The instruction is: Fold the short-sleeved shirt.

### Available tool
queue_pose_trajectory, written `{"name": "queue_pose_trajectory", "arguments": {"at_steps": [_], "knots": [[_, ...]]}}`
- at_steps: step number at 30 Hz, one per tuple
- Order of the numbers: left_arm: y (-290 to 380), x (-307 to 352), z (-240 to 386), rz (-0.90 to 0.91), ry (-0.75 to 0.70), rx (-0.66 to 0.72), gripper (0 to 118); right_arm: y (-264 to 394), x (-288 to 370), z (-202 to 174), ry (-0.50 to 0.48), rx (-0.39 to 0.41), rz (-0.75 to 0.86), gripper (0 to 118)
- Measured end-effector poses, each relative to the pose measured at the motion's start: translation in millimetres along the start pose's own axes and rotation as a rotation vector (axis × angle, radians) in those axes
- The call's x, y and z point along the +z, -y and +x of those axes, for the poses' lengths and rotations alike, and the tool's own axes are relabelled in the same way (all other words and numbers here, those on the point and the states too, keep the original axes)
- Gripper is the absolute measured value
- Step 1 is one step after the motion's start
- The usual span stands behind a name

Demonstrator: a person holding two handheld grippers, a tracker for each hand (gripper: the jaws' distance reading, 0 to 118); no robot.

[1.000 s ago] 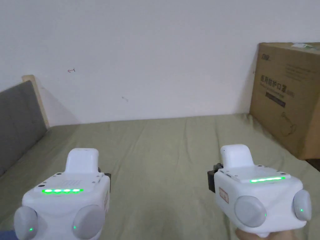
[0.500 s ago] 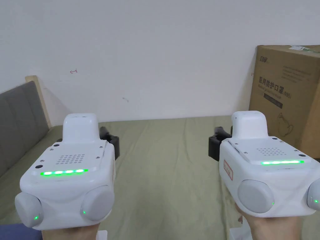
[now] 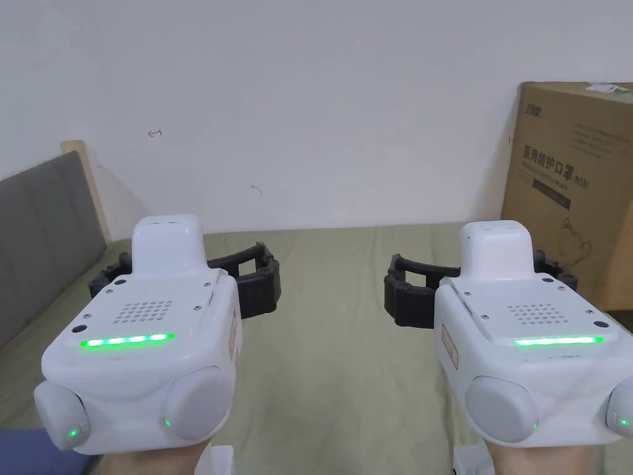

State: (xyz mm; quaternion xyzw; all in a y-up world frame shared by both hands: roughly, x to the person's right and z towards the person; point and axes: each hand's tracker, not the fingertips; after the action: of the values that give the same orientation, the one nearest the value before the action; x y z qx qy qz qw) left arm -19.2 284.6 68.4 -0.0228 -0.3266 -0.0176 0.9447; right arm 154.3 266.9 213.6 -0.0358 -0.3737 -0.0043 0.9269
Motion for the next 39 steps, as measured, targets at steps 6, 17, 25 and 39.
{"name": "queue_pose_trajectory", "arguments": {"at_steps": [6, 17, 25, 39], "knots": [[-1, -9, -1, -0.061, 0.027, 0.024, 111, 2, -2, -1, 0.002, 0.021, -0.009, 116], [7, -18, 10, -0.183, -0.019, -0.017, 111, 5, -13, -3, -0.001, 0.034, -0.054, 116], [11, -16, 18, -0.171, -0.011, -0.036, 111, 8, -16, -5, -0.012, 0.044, -0.088, 116], [0, -11, 23, -0.217, 0.003, -0.019, 111, 11, -17, -2, -0.019, 0.021, -0.102, 116]]}}
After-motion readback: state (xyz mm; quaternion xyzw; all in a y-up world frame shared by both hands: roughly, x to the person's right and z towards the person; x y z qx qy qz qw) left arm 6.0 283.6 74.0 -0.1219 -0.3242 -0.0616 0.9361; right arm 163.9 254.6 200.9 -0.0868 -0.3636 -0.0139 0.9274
